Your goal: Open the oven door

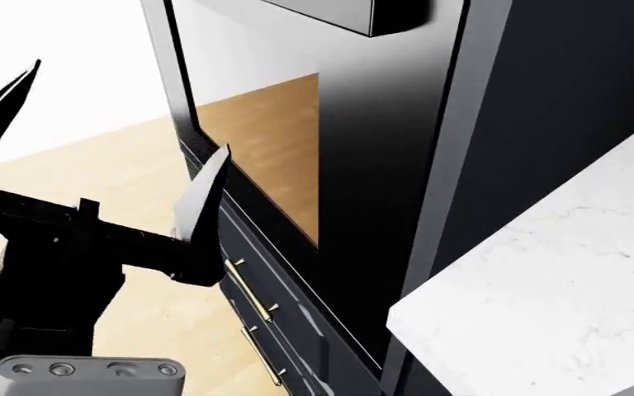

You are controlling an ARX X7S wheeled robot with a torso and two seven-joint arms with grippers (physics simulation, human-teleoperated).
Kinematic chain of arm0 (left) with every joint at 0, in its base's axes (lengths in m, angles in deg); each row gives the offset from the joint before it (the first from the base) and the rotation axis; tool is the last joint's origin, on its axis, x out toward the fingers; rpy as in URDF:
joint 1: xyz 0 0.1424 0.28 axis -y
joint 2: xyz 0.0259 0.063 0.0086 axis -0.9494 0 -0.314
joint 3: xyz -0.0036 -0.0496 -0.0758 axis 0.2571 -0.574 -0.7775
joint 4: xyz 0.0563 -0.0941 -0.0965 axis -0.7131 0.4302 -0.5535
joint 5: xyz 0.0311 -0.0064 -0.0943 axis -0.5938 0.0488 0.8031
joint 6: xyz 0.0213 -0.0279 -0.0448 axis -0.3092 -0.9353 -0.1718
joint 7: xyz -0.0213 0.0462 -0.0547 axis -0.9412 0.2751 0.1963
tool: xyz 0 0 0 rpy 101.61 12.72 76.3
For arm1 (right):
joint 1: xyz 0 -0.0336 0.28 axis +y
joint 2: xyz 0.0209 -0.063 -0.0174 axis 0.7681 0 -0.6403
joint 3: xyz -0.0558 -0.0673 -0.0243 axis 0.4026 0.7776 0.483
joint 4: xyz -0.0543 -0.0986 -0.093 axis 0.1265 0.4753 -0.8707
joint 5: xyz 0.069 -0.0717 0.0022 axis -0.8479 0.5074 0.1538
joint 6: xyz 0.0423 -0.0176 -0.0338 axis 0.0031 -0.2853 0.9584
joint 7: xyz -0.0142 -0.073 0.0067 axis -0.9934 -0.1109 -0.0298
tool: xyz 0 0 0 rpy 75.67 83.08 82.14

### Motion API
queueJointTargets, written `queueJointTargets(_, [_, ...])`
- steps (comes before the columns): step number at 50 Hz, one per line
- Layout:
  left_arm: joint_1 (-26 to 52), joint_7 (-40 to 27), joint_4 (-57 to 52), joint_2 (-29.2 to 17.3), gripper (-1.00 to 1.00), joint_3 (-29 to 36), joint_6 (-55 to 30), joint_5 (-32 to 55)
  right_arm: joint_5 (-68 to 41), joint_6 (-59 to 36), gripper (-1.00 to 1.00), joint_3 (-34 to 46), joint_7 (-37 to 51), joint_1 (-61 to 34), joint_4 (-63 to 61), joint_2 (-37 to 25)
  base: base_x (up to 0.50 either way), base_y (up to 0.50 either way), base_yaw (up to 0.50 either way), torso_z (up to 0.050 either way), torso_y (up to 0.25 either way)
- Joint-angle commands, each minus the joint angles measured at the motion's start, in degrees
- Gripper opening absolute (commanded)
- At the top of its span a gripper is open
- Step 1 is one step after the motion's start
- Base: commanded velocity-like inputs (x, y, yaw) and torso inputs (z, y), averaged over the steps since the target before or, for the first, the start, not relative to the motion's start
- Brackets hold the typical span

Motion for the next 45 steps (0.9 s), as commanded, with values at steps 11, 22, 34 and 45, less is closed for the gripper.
queueJointTargets(11, [0.6, 1.2, 3.8, -2.3, 1.0, 2.1, 3.5, -2.6, -1.0, -0.4, 1.0, -1.8, 0.6, -0.5, -0.2, -0.9, 0.0, 0.0, 0.0, 0.0, 0.0])
queueJointTargets(22, [2.1, 2.3, 4.3, -2.5, 1.0, 3.0, 3.8, -3.4, -1.0, -0.5, 1.0, -1.6, 1.0, -0.7, -0.1, -1.3, 0.0, 0.0, 0.0, 0.0, 0.0])
queueJointTargets(34, [11.4, 8.2, 8.9, 0.8, 1.0, 5.9, 0.2, -0.7, -0.6, 0.0, 1.0, -1.1, 1.4, -0.5, 0.2, -1.6, 0.0, 0.0, 0.0, 0.0, 0.0])
queueJointTargets(45, [11.7, 3.6, 11.3, 6.1, 1.0, 5.2, -0.3, -0.6, -0.4, 0.0, 1.0, -0.9, 1.9, -0.4, 0.1, -1.9, 0.0, 0.0, 0.0, 0.0, 0.0])
